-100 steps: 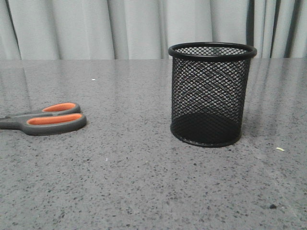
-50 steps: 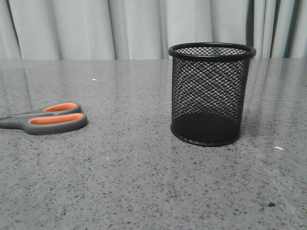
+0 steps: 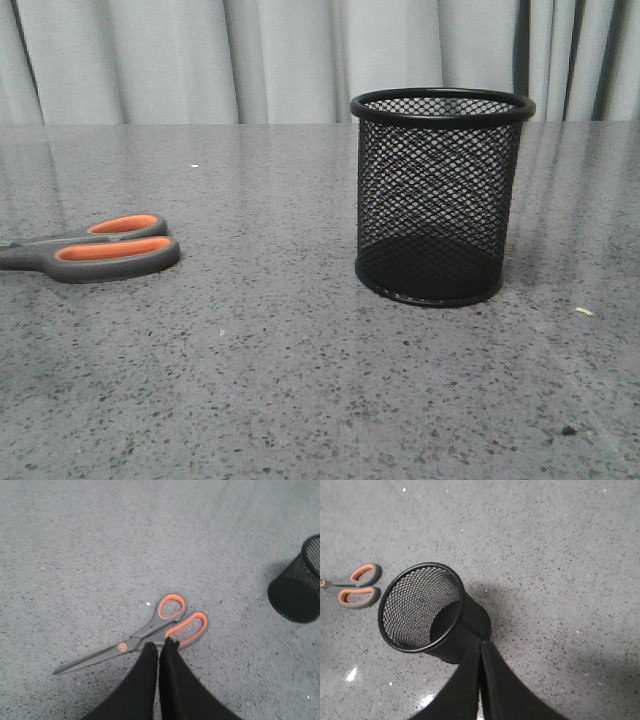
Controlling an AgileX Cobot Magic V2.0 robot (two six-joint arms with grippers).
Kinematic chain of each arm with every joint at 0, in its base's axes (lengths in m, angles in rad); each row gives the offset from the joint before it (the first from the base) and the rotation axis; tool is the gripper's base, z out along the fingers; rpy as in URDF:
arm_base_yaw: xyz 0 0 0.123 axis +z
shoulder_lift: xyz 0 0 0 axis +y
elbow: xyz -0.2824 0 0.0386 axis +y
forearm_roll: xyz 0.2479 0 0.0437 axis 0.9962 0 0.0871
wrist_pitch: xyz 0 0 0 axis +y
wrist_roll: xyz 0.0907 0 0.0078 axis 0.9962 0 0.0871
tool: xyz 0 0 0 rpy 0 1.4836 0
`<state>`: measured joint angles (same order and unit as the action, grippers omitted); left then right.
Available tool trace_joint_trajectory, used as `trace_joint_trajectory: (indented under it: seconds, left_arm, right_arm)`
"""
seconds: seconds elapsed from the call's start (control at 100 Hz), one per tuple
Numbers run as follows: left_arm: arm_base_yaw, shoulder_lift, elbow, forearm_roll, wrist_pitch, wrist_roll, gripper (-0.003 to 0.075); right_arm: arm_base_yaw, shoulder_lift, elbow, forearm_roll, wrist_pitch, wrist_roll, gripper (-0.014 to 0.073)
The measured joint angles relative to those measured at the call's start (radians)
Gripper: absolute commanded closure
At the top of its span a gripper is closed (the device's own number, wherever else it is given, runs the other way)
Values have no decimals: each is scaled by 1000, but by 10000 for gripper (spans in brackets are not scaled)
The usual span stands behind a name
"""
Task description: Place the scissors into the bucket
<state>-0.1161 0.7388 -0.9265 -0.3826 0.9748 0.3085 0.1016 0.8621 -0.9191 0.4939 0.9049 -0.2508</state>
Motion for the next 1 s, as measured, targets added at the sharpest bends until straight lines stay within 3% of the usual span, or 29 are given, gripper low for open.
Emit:
trace_joint_trajectory:
  seconds: [0.13, 0.3, 0.42, 0.56, 0.7, 0.84, 1.0]
  left_arm:
    - [-26, 34, 0, -2, 12, 58, 694]
    - [-31, 83, 0, -13, 51, 112, 451]
    - [-31, 119, 0, -19, 60, 124, 327]
    - [-31, 179, -19, -21, 105, 164, 330]
    - [-31, 266, -69, -21, 181, 291, 332]
    - [-31, 370, -114, -21, 227, 531, 332]
    - [-31, 471, -146, -21, 231, 894, 332]
  right_arm:
    - [0, 15, -17, -13, 7, -30, 550]
    - [0, 15, -20, -33, 23, -46, 260]
    - [0, 15, -20, -35, 27, -50, 220]
    - [0, 15, -20, -37, 27, -52, 221]
    - [0, 15, -20, -37, 27, -52, 221]
    - [0, 15, -20, -37, 27, -54, 221]
    - [0, 15, -20, -37, 27, -54, 221]
